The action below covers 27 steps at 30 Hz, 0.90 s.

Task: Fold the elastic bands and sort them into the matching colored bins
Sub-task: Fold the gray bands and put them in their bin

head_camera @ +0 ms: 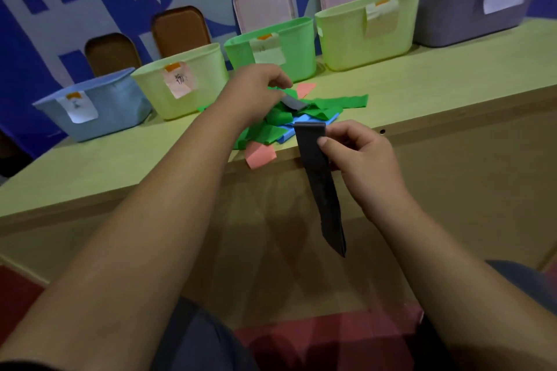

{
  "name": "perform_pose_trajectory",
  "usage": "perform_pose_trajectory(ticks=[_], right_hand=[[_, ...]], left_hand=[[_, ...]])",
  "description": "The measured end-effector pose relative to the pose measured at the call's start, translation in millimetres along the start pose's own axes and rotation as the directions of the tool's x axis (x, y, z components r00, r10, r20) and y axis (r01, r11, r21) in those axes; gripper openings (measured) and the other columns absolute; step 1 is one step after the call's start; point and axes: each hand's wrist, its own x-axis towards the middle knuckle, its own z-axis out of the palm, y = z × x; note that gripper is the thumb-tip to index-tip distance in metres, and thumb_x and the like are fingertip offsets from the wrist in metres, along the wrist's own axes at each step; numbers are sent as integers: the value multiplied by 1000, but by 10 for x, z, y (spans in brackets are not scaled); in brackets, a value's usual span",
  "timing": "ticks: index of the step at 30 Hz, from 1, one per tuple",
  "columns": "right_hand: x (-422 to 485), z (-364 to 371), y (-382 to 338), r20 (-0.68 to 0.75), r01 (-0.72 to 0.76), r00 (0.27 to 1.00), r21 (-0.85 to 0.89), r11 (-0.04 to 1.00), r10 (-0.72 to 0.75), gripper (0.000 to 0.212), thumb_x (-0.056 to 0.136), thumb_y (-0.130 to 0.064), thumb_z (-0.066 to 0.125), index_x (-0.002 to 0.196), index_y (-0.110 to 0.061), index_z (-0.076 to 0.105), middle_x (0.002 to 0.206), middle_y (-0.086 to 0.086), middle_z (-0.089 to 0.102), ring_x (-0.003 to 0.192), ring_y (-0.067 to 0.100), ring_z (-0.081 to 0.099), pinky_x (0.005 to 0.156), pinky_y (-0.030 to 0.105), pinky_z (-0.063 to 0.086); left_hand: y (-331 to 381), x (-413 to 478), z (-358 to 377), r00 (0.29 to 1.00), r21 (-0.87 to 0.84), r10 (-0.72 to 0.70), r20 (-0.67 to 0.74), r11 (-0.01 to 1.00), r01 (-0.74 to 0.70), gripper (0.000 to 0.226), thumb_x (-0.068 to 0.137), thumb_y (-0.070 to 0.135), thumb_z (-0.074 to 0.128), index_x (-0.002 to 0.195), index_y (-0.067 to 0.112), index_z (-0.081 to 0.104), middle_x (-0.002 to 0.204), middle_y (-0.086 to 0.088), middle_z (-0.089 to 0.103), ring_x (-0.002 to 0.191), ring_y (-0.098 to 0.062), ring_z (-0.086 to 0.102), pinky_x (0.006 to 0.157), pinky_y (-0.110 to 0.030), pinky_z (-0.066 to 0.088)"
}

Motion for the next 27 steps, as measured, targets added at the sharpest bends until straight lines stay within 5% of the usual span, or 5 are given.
perform_pose_trajectory(ticks=[4,12,17,24,27], right_hand=[[60,-33,3,-16,4,1000,19,1000,-4,16,96,-8,75,87,-22,76,76,-10,70,73,6,63,75,37,56],[97,-101,16,1,-28,1000,7,1000,28,11,95,-10,73,91,-19,78,85,1,76,77,9,66,77,41,58],[96,-135,25,-21,-45,999,19,999,45,9,95,-11,75,93,-19,78,85,2,76,76,9,65,76,42,58],[80,-101,66,1,-36,999,-4,999,36,7,95,-12,75,93,-18,78,89,6,76,78,9,65,77,39,57],[78,-94,66,8,-41,999,-5,999,41,8,95,-12,74,93,-19,78,88,4,76,78,8,65,76,39,57]], left_hand=[[70,160,108,990,202,60,127,976,-85,34,95,26,77,130,28,74,138,0,69,128,-22,60,102,-31,45],[-23,249,181,971,200,51,235,975,-100,26,98,20,75,123,25,79,127,-2,75,117,-21,66,101,-36,51],[-90,212,151,953,128,58,297,987,-99,33,97,18,76,129,24,76,134,1,71,125,-20,61,112,-42,47],[-118,226,159,987,94,28,157,995,-44,19,103,18,67,113,23,82,115,1,77,111,-19,66,92,-30,49],[-83,191,154,973,35,23,230,999,-32,23,100,20,72,119,27,80,117,6,75,109,-13,63,91,-30,46]])
